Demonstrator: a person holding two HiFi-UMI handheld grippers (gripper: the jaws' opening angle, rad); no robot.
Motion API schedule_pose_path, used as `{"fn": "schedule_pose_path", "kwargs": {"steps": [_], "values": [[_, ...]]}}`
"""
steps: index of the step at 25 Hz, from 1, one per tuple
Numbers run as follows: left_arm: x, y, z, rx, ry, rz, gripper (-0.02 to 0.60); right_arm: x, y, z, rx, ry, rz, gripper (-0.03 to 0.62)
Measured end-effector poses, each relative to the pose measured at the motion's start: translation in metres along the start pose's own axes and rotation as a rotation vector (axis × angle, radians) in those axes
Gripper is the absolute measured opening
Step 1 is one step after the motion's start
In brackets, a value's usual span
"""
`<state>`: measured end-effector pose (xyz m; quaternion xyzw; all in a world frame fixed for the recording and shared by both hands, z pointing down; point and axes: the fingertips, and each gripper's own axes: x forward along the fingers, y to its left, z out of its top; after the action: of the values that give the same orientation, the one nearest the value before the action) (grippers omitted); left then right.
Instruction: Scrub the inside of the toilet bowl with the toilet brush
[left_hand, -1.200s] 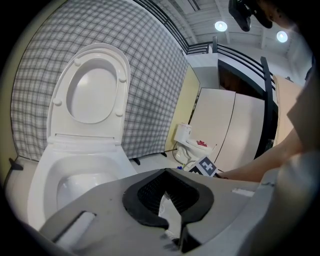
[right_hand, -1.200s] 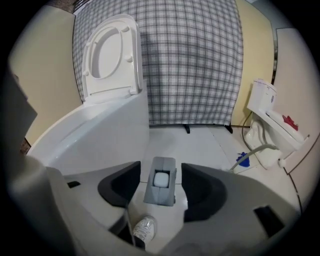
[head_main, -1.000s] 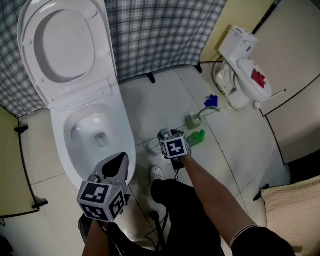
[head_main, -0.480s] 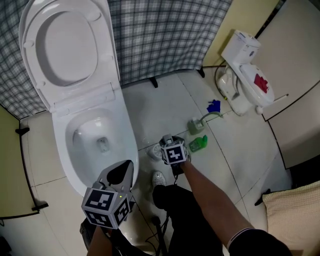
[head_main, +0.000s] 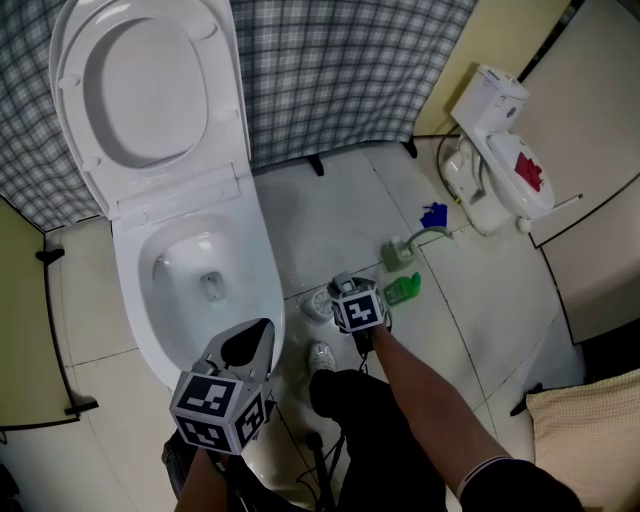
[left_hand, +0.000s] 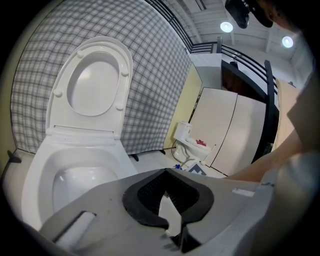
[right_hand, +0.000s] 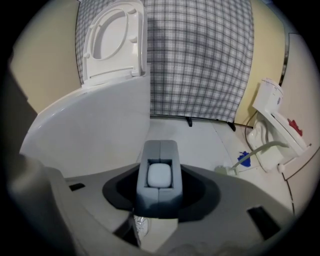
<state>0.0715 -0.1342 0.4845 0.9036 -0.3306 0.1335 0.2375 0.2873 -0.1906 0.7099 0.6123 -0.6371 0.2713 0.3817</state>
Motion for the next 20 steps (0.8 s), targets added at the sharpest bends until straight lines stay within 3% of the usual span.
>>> {"fn": "schedule_pose_path", "kwargs": {"steps": [10,20], "values": [[-0.009,0.0,0.018,0.007,-0.025,0.007,0.009,-0.062,-0.027,0.027,0.028,-0.066,0.035,0.202],[-0.043,-0.031,0.07,0.053,-0.1,0.022,0.01,-0.183,-0.045,0.102,0.007,-0.309,0.051,0.202]]}}
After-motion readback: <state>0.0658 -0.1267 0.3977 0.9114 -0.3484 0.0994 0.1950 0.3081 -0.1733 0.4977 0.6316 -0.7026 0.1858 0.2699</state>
